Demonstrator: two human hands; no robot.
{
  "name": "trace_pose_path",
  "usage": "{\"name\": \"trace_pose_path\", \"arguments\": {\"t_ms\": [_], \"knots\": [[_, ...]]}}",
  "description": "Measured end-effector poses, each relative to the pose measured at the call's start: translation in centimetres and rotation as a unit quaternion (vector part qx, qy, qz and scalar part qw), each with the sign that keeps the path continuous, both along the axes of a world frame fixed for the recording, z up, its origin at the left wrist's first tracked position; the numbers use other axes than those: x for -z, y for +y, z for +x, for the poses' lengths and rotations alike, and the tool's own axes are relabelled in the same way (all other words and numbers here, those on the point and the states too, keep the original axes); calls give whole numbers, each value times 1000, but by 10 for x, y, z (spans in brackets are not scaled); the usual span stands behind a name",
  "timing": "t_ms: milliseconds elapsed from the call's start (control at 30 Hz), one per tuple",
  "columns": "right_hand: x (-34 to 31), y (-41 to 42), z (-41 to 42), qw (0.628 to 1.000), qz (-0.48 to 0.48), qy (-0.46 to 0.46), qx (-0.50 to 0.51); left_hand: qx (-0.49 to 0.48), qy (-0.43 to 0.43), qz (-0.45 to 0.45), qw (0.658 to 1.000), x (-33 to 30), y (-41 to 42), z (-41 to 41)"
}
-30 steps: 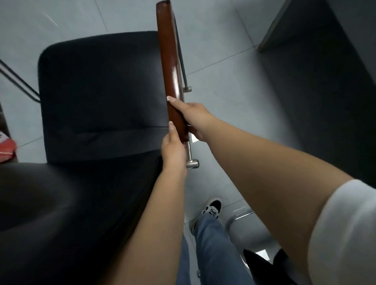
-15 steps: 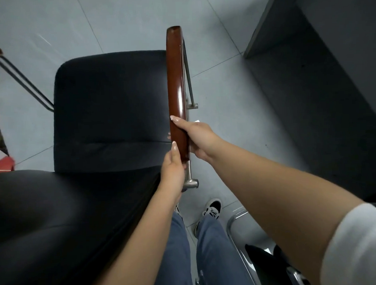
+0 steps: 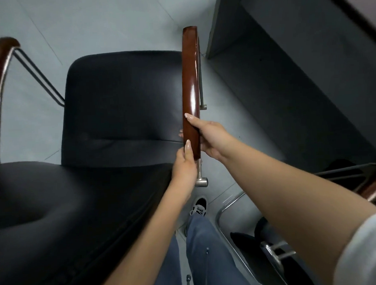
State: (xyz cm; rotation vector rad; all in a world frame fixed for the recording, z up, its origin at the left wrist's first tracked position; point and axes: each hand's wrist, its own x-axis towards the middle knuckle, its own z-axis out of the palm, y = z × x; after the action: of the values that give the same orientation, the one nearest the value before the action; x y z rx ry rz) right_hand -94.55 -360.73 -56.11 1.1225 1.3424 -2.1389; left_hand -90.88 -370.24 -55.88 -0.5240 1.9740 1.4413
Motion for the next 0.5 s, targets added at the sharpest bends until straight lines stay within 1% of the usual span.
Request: {"name": "trace_pose_path", "arguments": {"t_ms": [267,367,500], "knots": [[15,24,33,992,-41,-2,119,129,-4,-20,991,21,18,10],[19,20,44,985,-71,4,160,151,-4,-22,988,28,11,13],[24,10,49,981,-86,1,174,174,-7,-13,985,35,-2,12]]}}
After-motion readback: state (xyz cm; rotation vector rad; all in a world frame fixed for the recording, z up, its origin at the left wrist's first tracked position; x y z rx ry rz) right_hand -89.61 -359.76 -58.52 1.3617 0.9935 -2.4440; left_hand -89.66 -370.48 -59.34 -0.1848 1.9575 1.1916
